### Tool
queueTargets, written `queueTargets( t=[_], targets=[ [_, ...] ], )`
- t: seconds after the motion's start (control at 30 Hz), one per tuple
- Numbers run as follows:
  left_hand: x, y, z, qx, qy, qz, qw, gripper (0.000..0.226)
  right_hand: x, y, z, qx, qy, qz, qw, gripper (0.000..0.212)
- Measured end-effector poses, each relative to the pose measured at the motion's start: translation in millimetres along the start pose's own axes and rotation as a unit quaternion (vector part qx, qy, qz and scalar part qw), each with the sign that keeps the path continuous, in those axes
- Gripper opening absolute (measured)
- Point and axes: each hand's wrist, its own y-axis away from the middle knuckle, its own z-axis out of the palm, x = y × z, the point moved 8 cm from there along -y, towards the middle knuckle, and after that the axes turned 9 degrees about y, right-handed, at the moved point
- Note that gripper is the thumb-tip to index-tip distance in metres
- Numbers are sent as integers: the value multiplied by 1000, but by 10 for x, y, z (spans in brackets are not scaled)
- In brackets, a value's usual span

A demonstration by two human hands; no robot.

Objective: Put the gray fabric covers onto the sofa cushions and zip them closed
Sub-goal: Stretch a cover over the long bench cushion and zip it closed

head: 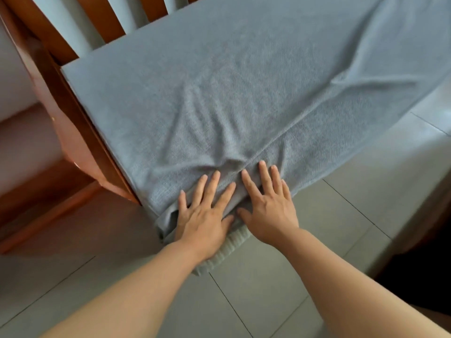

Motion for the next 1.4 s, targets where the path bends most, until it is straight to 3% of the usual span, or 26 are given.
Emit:
queueTargets(
  t=[0.27,0.5,0.73,0.87,1.07,1.13,1.27,1.4],
  targets=[
    [-167,136,-7,129,8,96,987,58,-179,238,199,113,-54,82,989,60],
    [-127,223,-24,274,35,127,953,53,-249,301,308,208,-87,78,971,57],
    [-154,458,-32,381,63,214,897,41,-251,361,344,415,-130,76,897,61],
    [-141,614,-1,406,47,254,876,56,-221,372,374,479,-167,45,860,54],
    [-111,781,9,439,20,245,864,43,-124,594,423,515,-262,-19,816,44],
    [-96,864,29,447,-24,230,864,40,-90,702,469,530,-232,-12,816,40],
    [-73,940,20,462,-150,152,861,21,-145,792,510,541,-185,-6,820,12],
    [-20,890,-17,462,-174,110,863,16,-318,765,485,527,-193,-50,826,30]
  ],
)
